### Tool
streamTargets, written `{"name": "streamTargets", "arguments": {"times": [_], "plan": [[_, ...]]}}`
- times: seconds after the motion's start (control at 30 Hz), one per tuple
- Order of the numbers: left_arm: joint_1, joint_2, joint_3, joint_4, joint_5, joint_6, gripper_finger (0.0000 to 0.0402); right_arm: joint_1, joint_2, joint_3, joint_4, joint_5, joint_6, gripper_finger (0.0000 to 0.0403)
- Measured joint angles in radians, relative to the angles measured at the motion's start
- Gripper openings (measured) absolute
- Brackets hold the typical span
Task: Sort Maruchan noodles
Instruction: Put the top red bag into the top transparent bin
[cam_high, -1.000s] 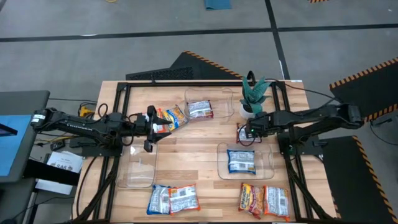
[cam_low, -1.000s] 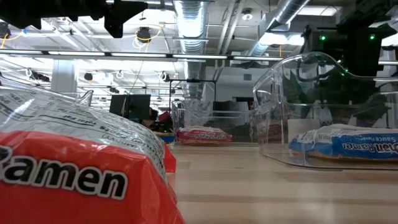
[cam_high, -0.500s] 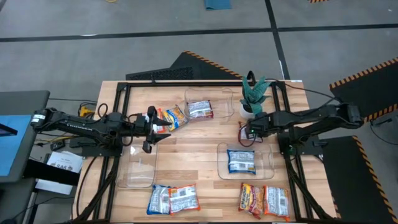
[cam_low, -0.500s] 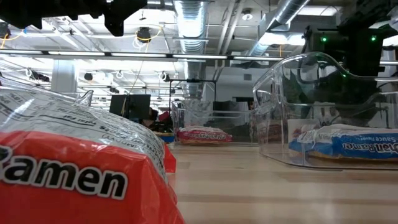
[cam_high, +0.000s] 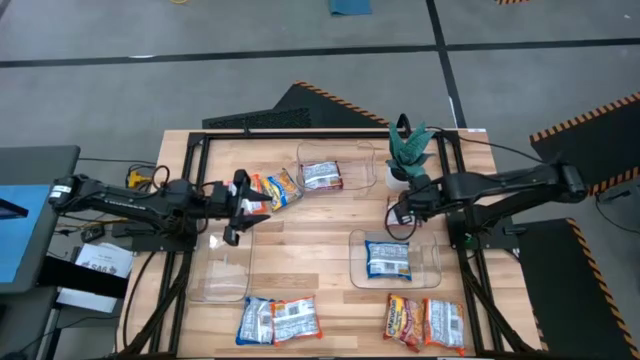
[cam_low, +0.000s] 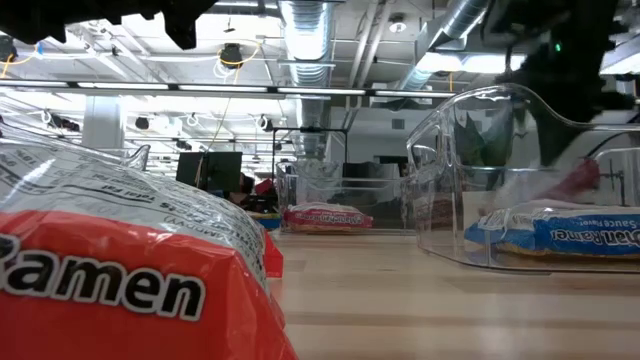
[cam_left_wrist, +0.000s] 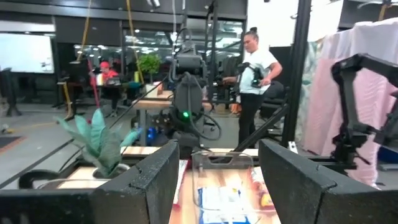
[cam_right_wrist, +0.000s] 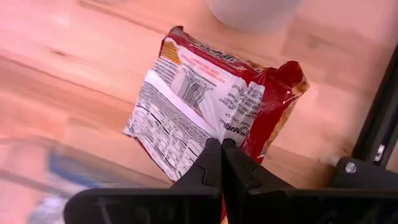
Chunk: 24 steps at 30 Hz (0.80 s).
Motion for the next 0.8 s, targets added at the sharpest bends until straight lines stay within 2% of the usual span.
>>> {"name": "streamTargets", "arguments": {"times": [0.33,0.5,0.63,0.8], "plan": [[0.000,-0.055,0.000,-0.053,0.004,0.000,0.0205,0.069,0.006,0.218,-0.007,0.091,-0.062,0.0016],[0.000,-0.069,0.000,-0.074,-0.006,0.011,0.0205,0.086,0.008,0.304,0.149,0.147,-0.170,0.0016],[0.000,-0.069,0.000,-0.073,-0.017,0.014,0.0205,0.038,0.028,0.314,0.320,0.193,-0.292,0.0016],[0.000,-0.068,0.000,-0.077,-0.033,0.015,0.0205,-0.083,0.103,0.314,0.454,0.193,-0.426,0.0016]]}}
